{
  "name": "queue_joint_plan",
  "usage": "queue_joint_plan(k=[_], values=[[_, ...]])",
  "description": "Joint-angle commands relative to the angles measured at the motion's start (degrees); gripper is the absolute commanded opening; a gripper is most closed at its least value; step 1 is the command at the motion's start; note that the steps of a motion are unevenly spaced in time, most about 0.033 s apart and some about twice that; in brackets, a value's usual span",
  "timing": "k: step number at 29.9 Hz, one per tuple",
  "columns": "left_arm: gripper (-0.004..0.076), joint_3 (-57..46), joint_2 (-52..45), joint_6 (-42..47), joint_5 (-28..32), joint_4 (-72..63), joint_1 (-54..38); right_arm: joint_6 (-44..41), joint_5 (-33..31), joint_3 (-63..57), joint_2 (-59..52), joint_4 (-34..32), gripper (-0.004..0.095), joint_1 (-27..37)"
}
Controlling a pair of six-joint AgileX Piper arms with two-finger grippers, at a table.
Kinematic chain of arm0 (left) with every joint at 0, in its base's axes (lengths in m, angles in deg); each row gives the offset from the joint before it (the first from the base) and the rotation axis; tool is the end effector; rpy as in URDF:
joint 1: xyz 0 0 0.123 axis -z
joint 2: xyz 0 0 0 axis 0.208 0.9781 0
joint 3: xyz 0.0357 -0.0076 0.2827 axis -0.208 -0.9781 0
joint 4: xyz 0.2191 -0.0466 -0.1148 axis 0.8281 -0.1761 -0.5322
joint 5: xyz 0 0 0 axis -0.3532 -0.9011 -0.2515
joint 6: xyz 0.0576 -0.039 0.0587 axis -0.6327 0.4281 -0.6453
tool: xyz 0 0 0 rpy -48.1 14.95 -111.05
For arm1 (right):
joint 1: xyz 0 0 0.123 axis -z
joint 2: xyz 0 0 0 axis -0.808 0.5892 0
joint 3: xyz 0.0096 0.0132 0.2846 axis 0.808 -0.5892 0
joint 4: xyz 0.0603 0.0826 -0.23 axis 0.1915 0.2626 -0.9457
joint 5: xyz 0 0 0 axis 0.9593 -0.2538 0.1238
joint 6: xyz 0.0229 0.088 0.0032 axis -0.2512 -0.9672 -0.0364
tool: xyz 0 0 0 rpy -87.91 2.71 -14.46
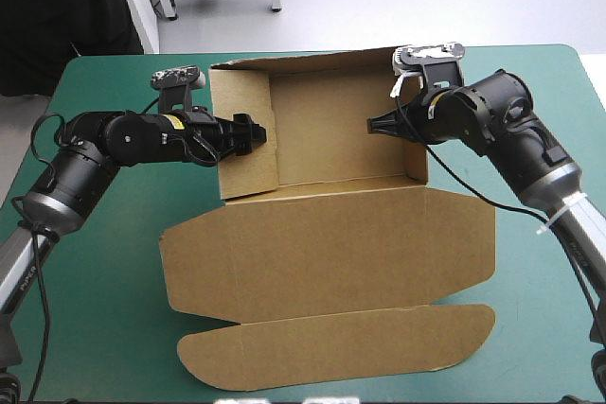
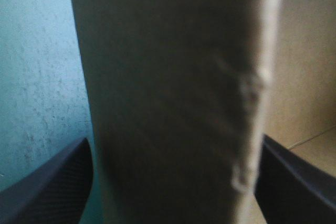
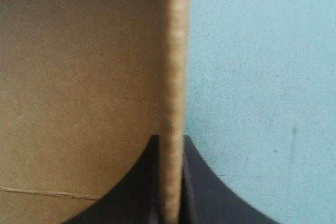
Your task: Fold the box
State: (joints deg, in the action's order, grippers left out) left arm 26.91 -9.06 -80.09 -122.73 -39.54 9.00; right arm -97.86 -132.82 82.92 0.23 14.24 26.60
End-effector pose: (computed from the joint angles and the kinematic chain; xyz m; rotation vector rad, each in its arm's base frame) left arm 0.2762 -0.1334 0.3886 0.0727 2.3716 -0.7261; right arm 0.2901 0.1373 0.4142 -0.2311 2.3711 0.1958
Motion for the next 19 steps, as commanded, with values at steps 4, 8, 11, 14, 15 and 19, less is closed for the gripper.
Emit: queue_joint_plan(k=[4,8,11,14,15,19], values=[[0.0561,1.83,-1.85,0.49,1.96,-1.86,0.49,-0.31,4.01,1.49,-2.74,-0.71,-0.0018,0.03],[0.0561,1.86,-1.96,-0.39,1.7,-2.69,0.49,-0.31,4.01,1.49,-2.74,-1.06,-0.0016,0.03],[0.0561,1.86,-1.96,-2.76,1.6,-4.68,0.58,-0.89,4.01,1.49,-2.74,-2.93,-0.0016,0.03],[0.0561,1.86,-1.96,-2.87,1.24,-3.7,0.58,-1.26,4.01,1.49,-2.74,-3.71,-0.0016,0.03],[0.0561,1.86,-1.96,-2.73,1.11,-2.95,0.58,-1.26,4.01,1.49,-2.74,-3.83,-0.0016,0.03],[0.0561,1.86,-1.96,0.58,1.91,2.97,3.11,-1.69,4.13,1.49,-2.62,-4.09,-0.0016,0.03]])
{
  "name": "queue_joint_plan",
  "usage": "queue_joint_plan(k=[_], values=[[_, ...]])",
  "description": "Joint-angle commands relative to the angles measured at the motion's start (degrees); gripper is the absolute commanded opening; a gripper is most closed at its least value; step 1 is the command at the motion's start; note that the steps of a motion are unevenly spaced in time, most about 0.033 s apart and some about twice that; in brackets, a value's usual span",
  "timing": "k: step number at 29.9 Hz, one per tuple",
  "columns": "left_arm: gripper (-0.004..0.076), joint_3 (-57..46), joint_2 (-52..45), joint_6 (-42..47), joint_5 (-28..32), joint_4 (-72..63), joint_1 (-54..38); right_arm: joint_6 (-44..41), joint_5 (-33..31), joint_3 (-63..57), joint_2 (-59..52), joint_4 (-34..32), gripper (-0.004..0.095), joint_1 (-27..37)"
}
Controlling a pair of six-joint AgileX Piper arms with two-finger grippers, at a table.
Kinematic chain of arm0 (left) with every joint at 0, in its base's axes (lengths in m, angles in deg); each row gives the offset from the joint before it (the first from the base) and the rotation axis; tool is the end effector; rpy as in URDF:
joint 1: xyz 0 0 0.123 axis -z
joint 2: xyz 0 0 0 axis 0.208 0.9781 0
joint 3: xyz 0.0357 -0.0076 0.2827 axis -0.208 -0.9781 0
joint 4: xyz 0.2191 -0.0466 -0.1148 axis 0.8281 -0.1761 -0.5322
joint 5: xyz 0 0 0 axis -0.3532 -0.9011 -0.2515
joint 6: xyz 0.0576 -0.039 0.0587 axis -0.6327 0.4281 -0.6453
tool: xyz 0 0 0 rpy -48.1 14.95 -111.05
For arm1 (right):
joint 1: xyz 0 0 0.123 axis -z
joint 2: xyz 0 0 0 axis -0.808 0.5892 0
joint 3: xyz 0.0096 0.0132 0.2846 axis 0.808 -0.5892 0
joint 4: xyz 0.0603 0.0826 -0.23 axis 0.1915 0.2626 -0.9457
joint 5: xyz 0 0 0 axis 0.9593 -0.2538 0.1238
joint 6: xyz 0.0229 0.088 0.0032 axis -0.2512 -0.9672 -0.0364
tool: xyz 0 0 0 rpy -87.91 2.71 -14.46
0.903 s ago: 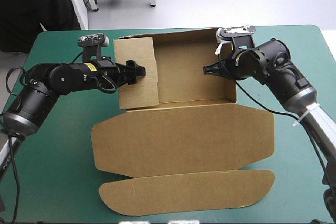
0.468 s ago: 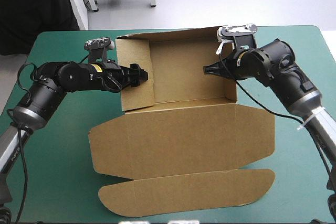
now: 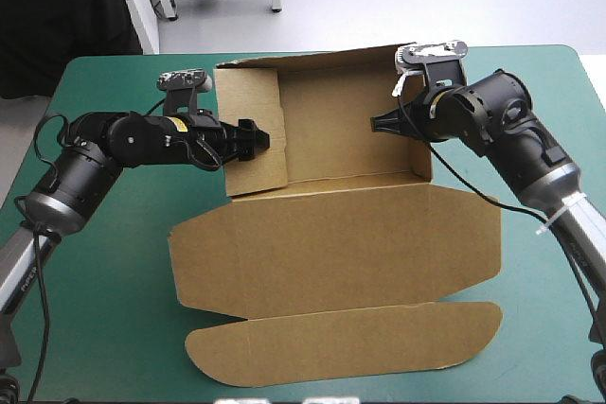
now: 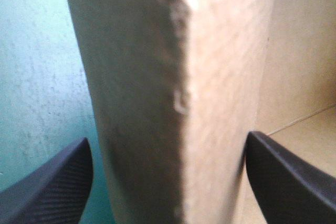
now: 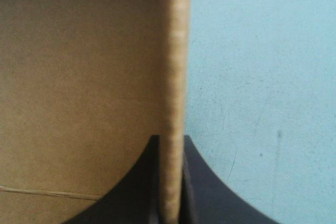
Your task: Fold the box
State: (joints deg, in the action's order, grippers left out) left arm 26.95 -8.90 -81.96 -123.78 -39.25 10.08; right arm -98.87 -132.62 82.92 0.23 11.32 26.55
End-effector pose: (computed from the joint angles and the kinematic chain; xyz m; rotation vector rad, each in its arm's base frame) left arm 0.2732 -0.1385 0.3868 0.1415 2.3870 -0.7117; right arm 0.2919 0.1342 0.4150 -0.2214 2.3544 0.1456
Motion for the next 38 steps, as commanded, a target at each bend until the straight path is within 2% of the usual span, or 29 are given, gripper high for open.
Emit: queue_joint_plan(k=[1,5,9,19,21,24,25,26,33,38], values=[[0.0561,1.82,-2.13,4.05,3.35,5.37,3.08,-0.68,4.06,1.49,-2.63,-1.18,-0.0016,0.08],[0.0561,1.82,-2.13,13.98,5.27,18.99,9.03,-0.68,4.06,1.49,-2.63,-1.18,-0.0016,0.08],[0.0556,1.82,-2.13,21.05,6.19,27.12,12.67,-0.68,3.84,1.49,-2.63,-1.18,-0.0016,0.08],[0.0401,1.93,-2.13,22.08,9.11,27.72,12.82,-2.31,3.59,1.49,-2.63,-4.18,-0.0016,-3.38],[0.0336,2.04,-2.13,22.08,9.71,27.57,12.82,-2.31,3.35,1.49,-2.63,-4.18,-0.0016,-3.38],[0.0133,2.13,-2.13,22.08,10.1,27.57,12.82,-2.43,2.5,1.49,-2.63,-4.18,-0.0016,-3.38],[0.0041,2.13,-2.13,22.23,10.23,27.57,12.82,-2.43,2.27,1.49,-2.63,-4.18,-0.0016,-3.38],[-0.0006,2.13,-2.13,22.48,10.38,27.57,12.82,-2.43,2.22,1.49,-2.63,-4.18,-0.0016,-3.38],[-0.001,2.17,-2.13,23.75,11.74,27.79,12.82,-2.43,0.41,1.49,-2.63,-3.46,-0.0016,-3.38],[-0.001,3.03,-0.56,23.75,9.72,30.58,12.6,-2.01,-4.32,1.49,-2.17,-3.22,-0.0019,-3.38]])
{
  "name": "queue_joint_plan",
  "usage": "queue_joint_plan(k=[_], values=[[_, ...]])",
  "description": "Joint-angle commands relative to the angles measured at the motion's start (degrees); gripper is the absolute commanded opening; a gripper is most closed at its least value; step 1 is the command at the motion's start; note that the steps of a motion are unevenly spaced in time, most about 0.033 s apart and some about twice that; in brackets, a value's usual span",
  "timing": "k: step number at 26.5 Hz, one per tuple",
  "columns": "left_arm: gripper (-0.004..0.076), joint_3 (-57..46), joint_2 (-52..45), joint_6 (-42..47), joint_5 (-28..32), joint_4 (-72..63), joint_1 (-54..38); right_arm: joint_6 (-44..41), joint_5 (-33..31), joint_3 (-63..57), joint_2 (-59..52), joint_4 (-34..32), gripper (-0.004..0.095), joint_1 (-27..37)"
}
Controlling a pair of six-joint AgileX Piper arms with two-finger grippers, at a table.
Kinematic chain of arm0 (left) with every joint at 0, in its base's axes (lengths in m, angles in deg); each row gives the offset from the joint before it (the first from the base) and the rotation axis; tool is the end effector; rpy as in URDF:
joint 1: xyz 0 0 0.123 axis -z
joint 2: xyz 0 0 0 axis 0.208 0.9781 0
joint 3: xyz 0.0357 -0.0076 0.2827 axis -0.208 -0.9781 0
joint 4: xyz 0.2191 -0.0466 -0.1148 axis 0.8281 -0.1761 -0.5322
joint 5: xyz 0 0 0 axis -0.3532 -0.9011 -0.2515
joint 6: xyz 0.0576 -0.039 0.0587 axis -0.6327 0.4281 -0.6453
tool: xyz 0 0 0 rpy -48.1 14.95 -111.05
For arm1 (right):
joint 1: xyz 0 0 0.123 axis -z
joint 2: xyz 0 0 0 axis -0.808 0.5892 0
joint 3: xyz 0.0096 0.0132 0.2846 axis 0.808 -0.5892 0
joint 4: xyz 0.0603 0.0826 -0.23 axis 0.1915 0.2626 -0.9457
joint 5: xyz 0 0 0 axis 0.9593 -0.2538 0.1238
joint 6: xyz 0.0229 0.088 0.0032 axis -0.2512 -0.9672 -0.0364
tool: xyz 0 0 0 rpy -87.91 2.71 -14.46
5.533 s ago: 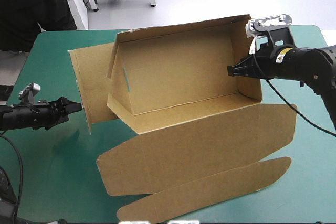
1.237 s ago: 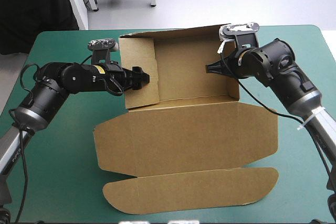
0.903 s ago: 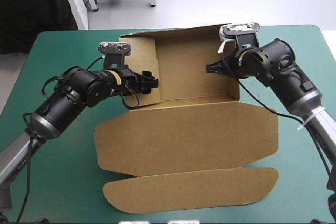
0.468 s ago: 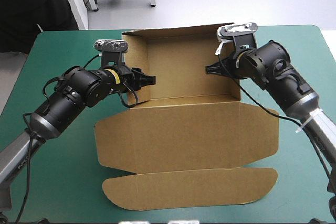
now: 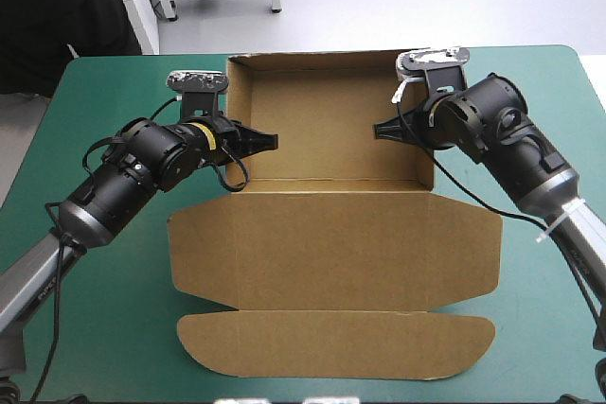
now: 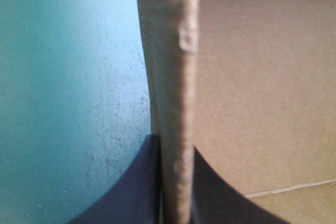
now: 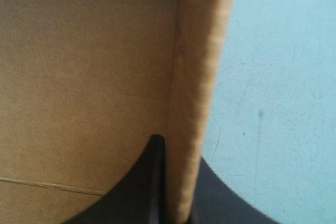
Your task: Fold the box
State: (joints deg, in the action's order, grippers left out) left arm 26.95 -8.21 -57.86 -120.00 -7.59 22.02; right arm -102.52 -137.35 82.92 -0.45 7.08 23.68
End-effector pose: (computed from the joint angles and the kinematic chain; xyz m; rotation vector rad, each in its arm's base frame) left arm 0.2652 -0.1661 0.3833 0.1258 2.3158 -0.3929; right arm 0.2799 0.1382 0.4152 -0.2093 2.3980 0.0767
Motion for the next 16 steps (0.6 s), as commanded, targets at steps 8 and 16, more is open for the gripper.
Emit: queue_joint_plan(k=[8,16], values=[[-0.001,9.0,8.15,-0.8,-5.58,1.69,0.66,6.53,-8.36,1.49,5.26,1.39,-0.0019,0.51],[-0.001,9.97,18.54,-2.13,-16.55,3.41,0.66,7.22,-7.17,1.49,12.45,9.32,-0.002,6.11]])
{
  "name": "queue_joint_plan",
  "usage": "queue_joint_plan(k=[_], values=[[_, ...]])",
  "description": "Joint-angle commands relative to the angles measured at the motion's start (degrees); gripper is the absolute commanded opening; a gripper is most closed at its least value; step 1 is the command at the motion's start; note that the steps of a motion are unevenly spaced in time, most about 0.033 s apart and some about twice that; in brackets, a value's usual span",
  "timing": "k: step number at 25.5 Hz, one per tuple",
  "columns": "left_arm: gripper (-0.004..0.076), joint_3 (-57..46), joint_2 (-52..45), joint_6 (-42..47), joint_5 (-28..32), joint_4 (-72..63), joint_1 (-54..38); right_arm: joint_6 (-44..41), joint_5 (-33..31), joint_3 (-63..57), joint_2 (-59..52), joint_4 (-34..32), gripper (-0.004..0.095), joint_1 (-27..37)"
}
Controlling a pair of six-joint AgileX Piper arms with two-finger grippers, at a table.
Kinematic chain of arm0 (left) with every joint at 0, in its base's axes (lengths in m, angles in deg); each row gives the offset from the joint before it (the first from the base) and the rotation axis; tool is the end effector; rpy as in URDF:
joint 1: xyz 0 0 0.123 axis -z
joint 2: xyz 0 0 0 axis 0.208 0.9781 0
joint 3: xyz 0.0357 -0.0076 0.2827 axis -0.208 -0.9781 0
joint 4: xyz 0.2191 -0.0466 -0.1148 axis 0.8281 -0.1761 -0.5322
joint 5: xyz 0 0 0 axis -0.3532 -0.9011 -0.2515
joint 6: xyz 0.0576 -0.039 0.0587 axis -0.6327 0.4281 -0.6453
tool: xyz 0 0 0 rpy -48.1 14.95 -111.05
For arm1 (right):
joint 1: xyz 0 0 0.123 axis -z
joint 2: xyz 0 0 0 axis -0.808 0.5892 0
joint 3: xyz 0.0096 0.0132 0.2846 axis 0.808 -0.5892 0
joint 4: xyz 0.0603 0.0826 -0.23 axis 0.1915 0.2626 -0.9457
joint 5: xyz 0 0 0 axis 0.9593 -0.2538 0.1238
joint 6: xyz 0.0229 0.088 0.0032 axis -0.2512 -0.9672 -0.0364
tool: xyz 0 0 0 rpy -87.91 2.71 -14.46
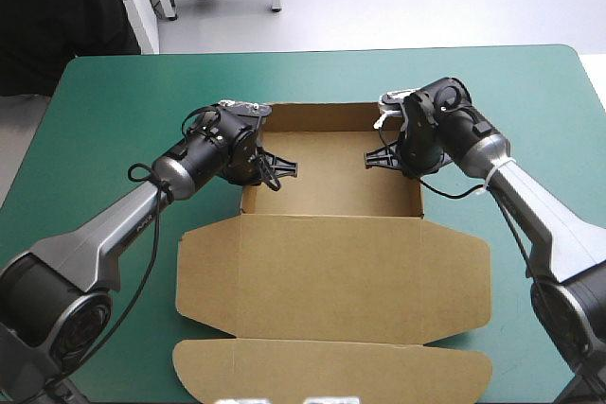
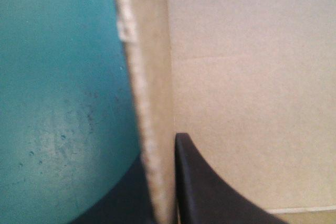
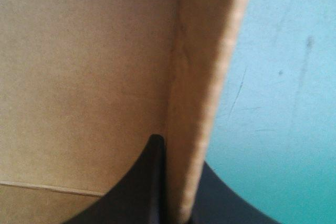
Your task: Fold the box
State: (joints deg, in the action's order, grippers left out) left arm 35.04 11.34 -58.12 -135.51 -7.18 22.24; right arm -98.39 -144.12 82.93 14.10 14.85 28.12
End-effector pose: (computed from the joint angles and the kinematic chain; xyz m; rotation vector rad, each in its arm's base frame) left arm 0.3183 -0.2000 0.2943 0.1491 2.7353 -0.0820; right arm 0.3334 0.1485 0.3216 -0.2210 2.7911 -0.0023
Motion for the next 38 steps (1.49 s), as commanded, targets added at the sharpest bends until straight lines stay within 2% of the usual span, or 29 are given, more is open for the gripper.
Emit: queue_joint_plan(k=[1,2,4,7,26,28,31,36,38], values=[[-0.001,1.88,-0.87,-1.87,-1.04,2.58,0.44,3.54,-0.12,1.48,-1.8,3.6,-0.002,2.32],[-0.001,1.88,-0.62,-1.87,-0.41,1.0,-0.35,5.18,0.25,1.48,-1.12,7.53,-0.002,3.91],[-0.001,1.88,-0.24,-1.87,-0.32,-4.24,-3.29,5.4,0.28,1.48,-0.32,9.87,-0.002,5.3],[-0.001,1.88,-0.04,-5.21,-1.22,-10.77,-7.61,5.63,0.78,1.48,1.26,10.45,-0.002,5.45],[-0.001,1.88,2.76,-7.59,-3.69,-9.14,-8.11,5.52,2.76,1.48,5.38,11.99,0.0003,5.45],[-0.0006,1.88,2.85,-8.33,-4.07,-9.14,-8.11,5.97,2.66,1.48,5.38,12.14,0.0061,5.45],[0.0033,1.88,2.85,-8.33,-4.16,-9.14,-8.11,5.97,2.1,1.48,5.38,12.14,0.0215,5.45],[0.0216,1.88,2.85,-8.47,-4.16,-9.04,-8.11,6.21,0.85,1.48,5.38,11.93,0.0619,5.45],[0.0305,1.88,2.85,-8.47,-4.16,-9.04,-8.11,6.21,0.85,1.48,5.38,11.93,0.0711,5.45]])
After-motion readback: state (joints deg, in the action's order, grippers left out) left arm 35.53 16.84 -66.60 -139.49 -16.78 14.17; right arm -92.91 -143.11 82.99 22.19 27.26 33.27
